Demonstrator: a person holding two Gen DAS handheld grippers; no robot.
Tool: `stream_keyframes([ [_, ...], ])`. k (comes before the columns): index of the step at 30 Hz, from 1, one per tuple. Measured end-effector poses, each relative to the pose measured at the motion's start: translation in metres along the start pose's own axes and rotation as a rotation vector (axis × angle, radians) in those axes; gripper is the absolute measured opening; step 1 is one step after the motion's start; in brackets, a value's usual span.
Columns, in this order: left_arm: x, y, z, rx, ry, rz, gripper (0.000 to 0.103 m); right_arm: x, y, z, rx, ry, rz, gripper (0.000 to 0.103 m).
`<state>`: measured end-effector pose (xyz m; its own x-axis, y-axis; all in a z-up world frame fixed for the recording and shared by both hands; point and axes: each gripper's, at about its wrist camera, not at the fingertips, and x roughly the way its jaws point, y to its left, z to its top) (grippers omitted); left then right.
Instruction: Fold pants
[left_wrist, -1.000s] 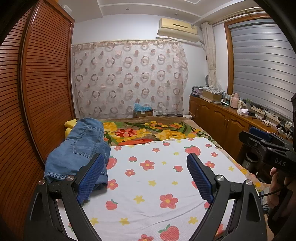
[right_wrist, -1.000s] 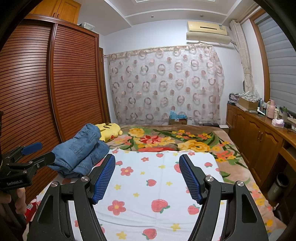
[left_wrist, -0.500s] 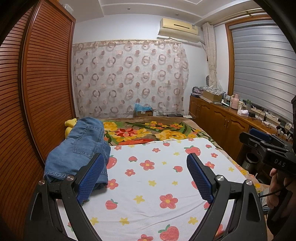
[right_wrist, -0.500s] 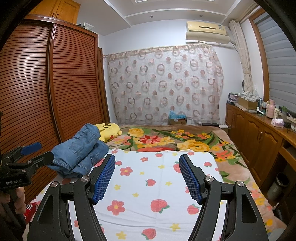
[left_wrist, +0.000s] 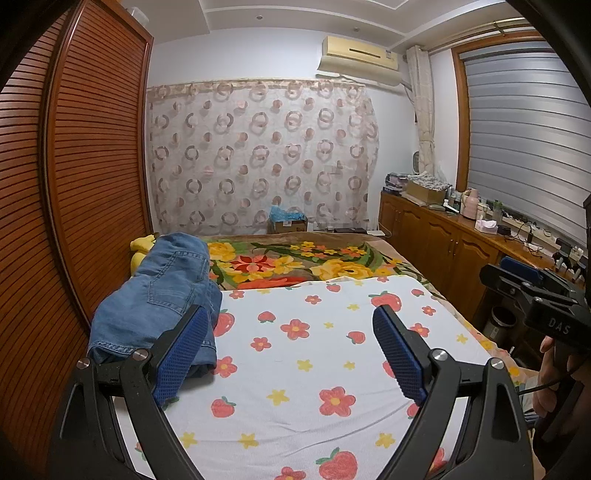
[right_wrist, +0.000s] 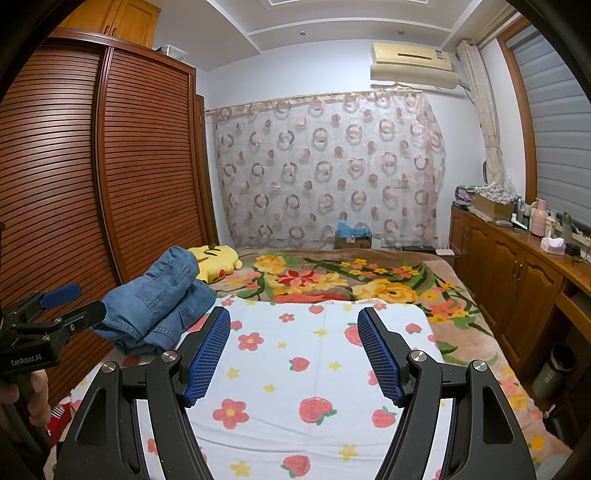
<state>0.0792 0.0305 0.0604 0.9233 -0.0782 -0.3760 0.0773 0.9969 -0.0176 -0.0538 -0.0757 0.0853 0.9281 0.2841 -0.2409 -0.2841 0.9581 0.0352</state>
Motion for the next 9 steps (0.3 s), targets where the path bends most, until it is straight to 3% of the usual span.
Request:
stream_keyframes([
  [9, -0.0004, 0.0010, -0.0001, -0.002, -0.002, 0.001, 0.091, -0.0002, -0.0007, 0.0007, 0.000, 0.000, 0.000, 0.074],
])
